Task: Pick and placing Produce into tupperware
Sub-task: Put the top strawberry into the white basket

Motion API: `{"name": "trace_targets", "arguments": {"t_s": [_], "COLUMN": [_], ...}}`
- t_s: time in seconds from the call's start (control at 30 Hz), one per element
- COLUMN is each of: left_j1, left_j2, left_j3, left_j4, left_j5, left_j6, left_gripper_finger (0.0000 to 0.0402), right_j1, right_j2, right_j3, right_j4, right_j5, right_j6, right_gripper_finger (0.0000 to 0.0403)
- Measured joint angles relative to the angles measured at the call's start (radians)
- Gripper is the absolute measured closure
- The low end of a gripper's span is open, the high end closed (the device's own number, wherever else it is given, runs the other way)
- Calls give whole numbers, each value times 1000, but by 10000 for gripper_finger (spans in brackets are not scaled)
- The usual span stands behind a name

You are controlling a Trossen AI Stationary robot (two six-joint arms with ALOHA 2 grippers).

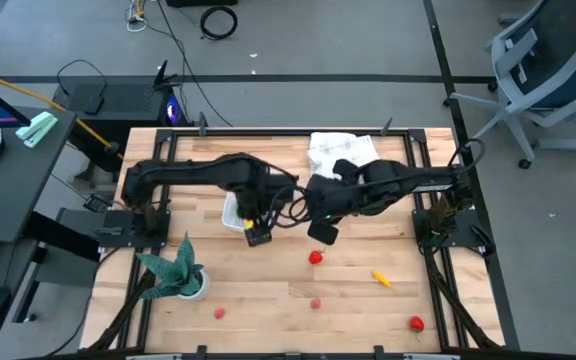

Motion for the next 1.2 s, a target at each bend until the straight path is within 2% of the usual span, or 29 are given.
{"name": "trace_targets", "arguments": {"t_s": [0.1,0.2,0.27,0.43,0.63,0.73,1.0,1.1,1.2], "left_j1": [-46,-68,-81,-144,-235,-305,-524,-606,-673], "left_j2": [1,-6,-10,-10,-10,-16,-26,-29,-29], "left_j3": [28,-8,-33,-110,-189,-213,-219,-219,-219], "left_j4": [-11,-2,-2,-1,-2,-1,-1,-1,-1], "left_j5": [-3,-23,-26,-25,-25,-26,-23,-25,-24], "left_j6": [-65,-110,-130,-147,-206,-298,-609,-731,-858], "left_gripper_finger": [108,108,108,108,108,108,109,109,109], "right_j1": [20,59,75,126,199,229,287,308,325], "right_j2": [1,0,3,3,3,2,-15,-15,-15], "right_j3": [-100,-180,-232,-303,-348,-363,-399,-399,-399], "right_j4": [50,122,134,65,42,-5,4,6,7], "right_j5": [-5,-1,-38,-98,-102,-100,-102,-101,-75], "right_j6": [-23,-35,-36,38,48,119,317,336,264], "right_gripper_finger": [274,274,274,274,274,274,274,274,274]}}
